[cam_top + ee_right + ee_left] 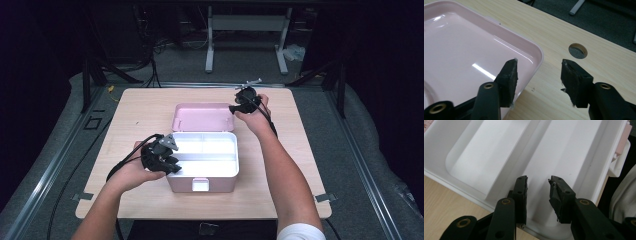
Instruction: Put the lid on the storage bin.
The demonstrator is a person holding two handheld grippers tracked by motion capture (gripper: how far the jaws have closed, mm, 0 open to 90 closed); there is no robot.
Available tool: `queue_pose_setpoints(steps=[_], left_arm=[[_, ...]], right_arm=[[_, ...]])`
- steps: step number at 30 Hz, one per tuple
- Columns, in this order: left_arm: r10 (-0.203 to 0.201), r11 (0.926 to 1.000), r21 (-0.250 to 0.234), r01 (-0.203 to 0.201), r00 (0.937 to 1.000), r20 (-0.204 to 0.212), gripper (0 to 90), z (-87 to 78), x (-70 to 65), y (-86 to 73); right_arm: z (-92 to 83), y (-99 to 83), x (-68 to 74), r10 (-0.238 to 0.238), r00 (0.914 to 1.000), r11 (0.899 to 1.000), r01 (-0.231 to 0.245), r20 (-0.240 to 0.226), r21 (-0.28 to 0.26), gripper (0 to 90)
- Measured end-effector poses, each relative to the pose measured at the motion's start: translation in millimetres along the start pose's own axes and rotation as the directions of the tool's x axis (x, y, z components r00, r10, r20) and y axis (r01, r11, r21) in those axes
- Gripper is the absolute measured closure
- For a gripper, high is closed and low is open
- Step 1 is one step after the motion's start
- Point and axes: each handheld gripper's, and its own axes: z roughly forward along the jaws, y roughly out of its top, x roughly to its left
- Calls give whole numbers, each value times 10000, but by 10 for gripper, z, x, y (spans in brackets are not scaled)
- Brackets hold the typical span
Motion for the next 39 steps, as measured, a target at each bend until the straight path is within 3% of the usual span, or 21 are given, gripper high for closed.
queue_pose_setpoints(steps=[12, 30, 39], left_arm=[[5, 10000, -35, -5, 10000, -16, 678, 0, -7, -4], [8, 9999, -108, -8, 10000, -38, 680, 1, -10, -13], [-7, 10000, -40, 6, 10000, -45, 679, 0, -12, -5]], right_arm=[[234, 46, -4, -296, 9995, 9956, 283, 137, 888, 598], [483, 130, 50, -459, 9986, 9924, 424, 280, 1153, 712], [513, 112, 13, -148, 9997, 9924, 120, 218, 1223, 763]])
